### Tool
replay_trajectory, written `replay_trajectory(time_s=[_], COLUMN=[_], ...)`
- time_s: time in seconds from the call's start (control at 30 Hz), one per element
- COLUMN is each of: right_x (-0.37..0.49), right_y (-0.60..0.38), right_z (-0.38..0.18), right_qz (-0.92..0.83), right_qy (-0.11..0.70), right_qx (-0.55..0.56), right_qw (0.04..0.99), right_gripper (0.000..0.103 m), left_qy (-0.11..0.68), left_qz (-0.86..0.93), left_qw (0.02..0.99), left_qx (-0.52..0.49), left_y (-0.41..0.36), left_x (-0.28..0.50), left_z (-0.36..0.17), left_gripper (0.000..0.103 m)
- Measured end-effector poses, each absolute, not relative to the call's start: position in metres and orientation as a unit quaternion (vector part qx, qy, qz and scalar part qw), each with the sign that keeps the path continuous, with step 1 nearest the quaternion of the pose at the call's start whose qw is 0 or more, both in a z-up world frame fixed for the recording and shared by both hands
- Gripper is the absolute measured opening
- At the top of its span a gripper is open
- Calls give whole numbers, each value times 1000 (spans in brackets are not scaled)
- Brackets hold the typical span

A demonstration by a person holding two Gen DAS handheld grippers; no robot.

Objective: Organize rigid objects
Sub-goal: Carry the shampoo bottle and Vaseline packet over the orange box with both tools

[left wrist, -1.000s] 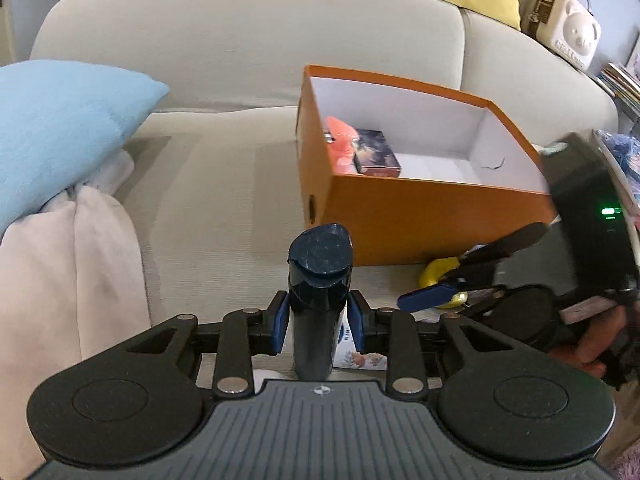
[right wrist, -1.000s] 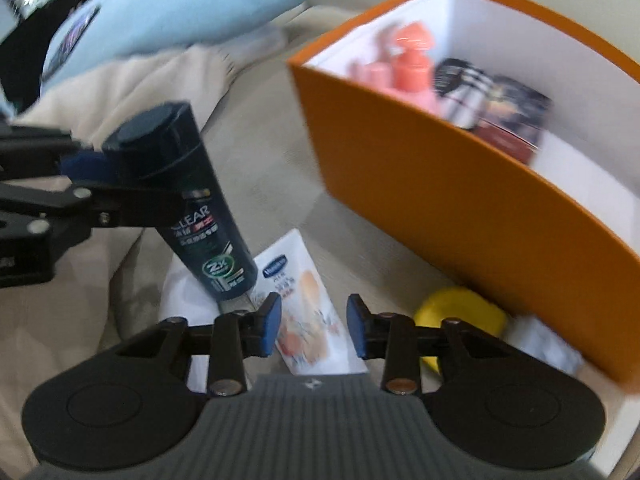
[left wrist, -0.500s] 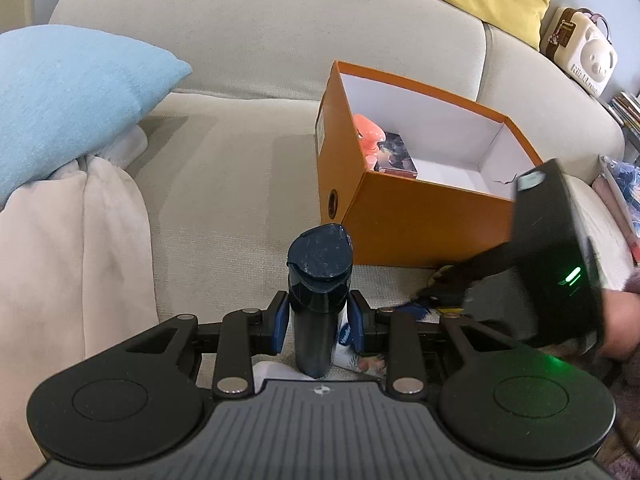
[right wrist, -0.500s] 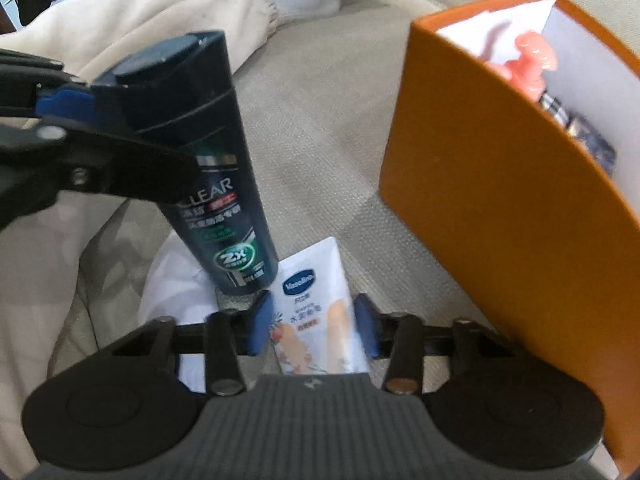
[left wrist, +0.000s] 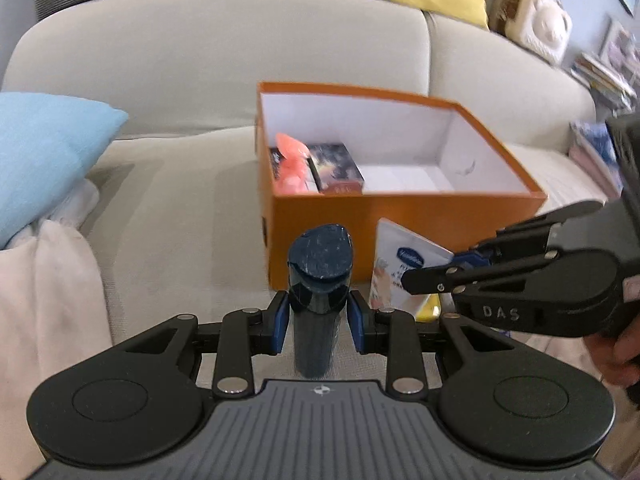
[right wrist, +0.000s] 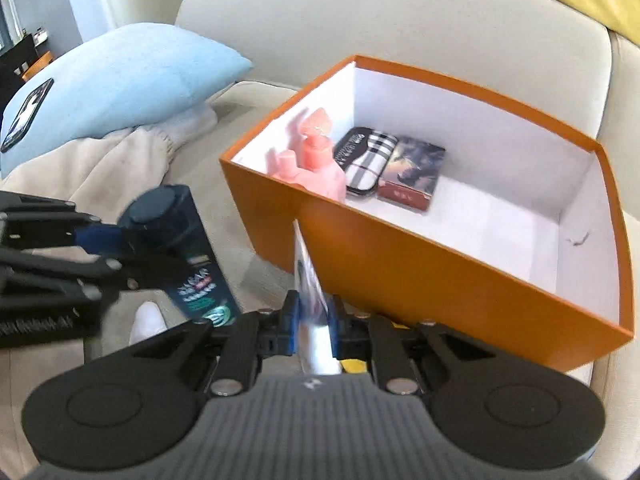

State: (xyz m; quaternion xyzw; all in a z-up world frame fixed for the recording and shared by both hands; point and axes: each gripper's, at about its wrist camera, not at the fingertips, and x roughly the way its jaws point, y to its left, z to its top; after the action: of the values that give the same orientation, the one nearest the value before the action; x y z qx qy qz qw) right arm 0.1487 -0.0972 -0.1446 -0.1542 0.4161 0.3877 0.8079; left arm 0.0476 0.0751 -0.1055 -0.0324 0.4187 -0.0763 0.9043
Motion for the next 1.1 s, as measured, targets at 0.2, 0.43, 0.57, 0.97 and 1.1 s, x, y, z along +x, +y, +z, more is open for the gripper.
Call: replay_trajectory(time_s=[0.2, 0.43, 0.57, 0.97, 1.1], right_x=[136, 132, 132, 131, 129], right_y=[-108, -104, -101, -105, -108], right_z=[-156, -159, -163, -167, -159], right_qz=[387, 385, 384, 379, 383], right_qy=[422, 423, 420, 418, 411], right_qx=[-138, -141, -144, -135, -123], right_qw=[808, 808, 809, 814, 818], right_gripper=[15, 20, 22, 19, 17], left_qy=[418, 405, 393, 379, 377], left_qz=[-77, -76, -84, -92, -96], left_qw=[905, 911, 916, 921, 921], left_qx=[-32, -28, -14, 19, 4], left_y=[76, 72, 67, 56, 57], left_x=[43, 44, 45, 43, 39], left_z=[-111, -111, -112, -111, -102], left_gripper=[35, 40, 45, 37, 36])
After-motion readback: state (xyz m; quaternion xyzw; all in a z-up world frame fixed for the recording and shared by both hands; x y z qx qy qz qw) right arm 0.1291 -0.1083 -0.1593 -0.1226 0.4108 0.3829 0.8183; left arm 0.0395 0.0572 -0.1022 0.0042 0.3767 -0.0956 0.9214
